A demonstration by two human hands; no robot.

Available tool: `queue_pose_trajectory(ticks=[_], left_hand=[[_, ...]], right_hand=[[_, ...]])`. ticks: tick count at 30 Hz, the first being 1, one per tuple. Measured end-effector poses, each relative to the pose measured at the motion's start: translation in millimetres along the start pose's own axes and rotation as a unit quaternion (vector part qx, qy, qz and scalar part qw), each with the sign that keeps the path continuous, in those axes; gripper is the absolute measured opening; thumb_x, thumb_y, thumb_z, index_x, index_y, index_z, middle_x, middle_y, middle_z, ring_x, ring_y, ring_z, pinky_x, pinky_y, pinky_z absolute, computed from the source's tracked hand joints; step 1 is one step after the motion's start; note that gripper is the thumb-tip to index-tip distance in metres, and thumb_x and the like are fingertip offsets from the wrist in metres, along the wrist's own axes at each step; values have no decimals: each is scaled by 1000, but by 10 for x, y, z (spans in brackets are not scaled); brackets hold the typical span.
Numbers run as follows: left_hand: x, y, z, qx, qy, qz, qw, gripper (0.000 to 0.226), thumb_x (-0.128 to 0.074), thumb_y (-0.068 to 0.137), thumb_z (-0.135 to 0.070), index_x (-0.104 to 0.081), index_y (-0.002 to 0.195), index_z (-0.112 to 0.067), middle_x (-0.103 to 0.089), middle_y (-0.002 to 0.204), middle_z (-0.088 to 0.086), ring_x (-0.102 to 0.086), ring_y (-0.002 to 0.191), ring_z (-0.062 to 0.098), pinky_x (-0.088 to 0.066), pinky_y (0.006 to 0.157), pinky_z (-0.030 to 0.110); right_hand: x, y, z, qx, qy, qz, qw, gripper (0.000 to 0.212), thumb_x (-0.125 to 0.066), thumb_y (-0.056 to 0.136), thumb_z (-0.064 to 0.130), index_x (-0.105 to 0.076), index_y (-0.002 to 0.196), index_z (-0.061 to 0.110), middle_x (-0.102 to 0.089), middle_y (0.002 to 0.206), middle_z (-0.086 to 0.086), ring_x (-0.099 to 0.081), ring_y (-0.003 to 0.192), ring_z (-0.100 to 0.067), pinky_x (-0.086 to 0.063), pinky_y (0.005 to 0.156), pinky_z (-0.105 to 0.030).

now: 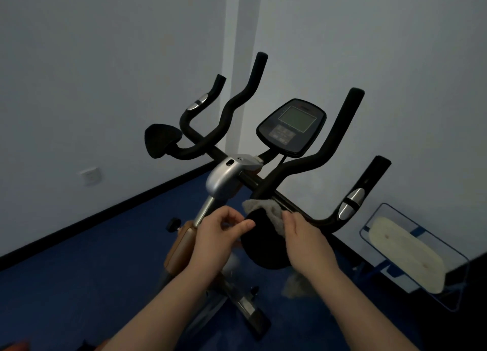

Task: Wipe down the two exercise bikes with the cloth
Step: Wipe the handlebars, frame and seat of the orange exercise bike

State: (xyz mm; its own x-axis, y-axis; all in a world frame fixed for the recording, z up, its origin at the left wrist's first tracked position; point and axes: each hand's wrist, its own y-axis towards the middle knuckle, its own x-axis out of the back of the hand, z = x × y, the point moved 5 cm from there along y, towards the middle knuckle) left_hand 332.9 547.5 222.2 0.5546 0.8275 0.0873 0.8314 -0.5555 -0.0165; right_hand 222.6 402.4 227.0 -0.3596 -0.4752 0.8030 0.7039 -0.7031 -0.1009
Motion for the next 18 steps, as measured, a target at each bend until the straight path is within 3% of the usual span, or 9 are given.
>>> queue_pose_trajectory(ticks=[2, 4, 7, 9, 11, 15, 18], left_hand=[[5, 18, -3, 14, -8, 22, 1000, 16, -76, 81, -10, -64, 87, 0, -67, 80, 11, -65, 66, 7, -55, 58, 20], [31, 37, -58, -16, 59, 24, 998, 15, -77, 81, -14, -66, 91, -12, -67, 85, -2, -63, 68, 2, -52, 60, 14], [72, 43, -311, -138, 142, 6, 980, 40, -80, 78, -19, -64, 112, -30, -62, 107, -17, -59, 93, -7, -47, 79, 10], [-4, 69, -516, -216, 176, 71, 958, 55, -80, 78, -23, -58, 126, -35, -53, 127, -21, -47, 117, -11, -38, 97, 7], [-117, 112, -632, -245, 261, 137, 924, 51, -78, 79, -30, -60, 126, -36, -45, 140, -21, -36, 129, -8, -32, 105, 13], [-271, 183, -690, -236, 342, 188, 890, 41, -77, 79, -38, -65, 119, -32, -48, 139, -18, -38, 128, -1, -36, 105, 25], [-275, 249, -821, -220, 261, 162, 926, 18, -75, 82, -28, -70, 98, -23, -64, 117, -9, -56, 110, 5, -48, 97, 34]], right_hand=[[75, 25, 13, 5, -25, 52, 998, 47, -15, 100, 56, -52, 95, 27, -56, 88, 6, -55, 84, -13, -45, 77, -36], [220, 100, 93, 29, -90, 69, 993, 46, -19, 99, 60, -50, 95, 25, -56, 87, 5, -53, 78, -11, -42, 67, -32], [466, 137, 245, 86, -106, 48, 990, 43, -35, 91, 68, -49, 102, 29, -55, 88, 11, -53, 76, -3, -35, 56, -24], [532, 101, 346, 125, -89, 107, 982, 40, -48, 86, 69, -50, 104, 34, -56, 93, 13, -54, 80, -1, -37, 59, -23], [573, 87, 416, 156, -112, 158, 969, 33, -60, 85, 59, -52, 107, 35, -56, 100, 13, -54, 86, -2, -44, 68, -26], [842, 130, 485, 173, -36, 112, 978, 21, -65, 90, 36, -60, 110, 34, -59, 111, 10, -56, 98, -1, -48, 87, -26], [996, 167, 534, 189, -34, 89, 977, 20, -64, 91, 35, -60, 111, 36, -56, 112, 10, -54, 102, -3, -45, 89, -25]])
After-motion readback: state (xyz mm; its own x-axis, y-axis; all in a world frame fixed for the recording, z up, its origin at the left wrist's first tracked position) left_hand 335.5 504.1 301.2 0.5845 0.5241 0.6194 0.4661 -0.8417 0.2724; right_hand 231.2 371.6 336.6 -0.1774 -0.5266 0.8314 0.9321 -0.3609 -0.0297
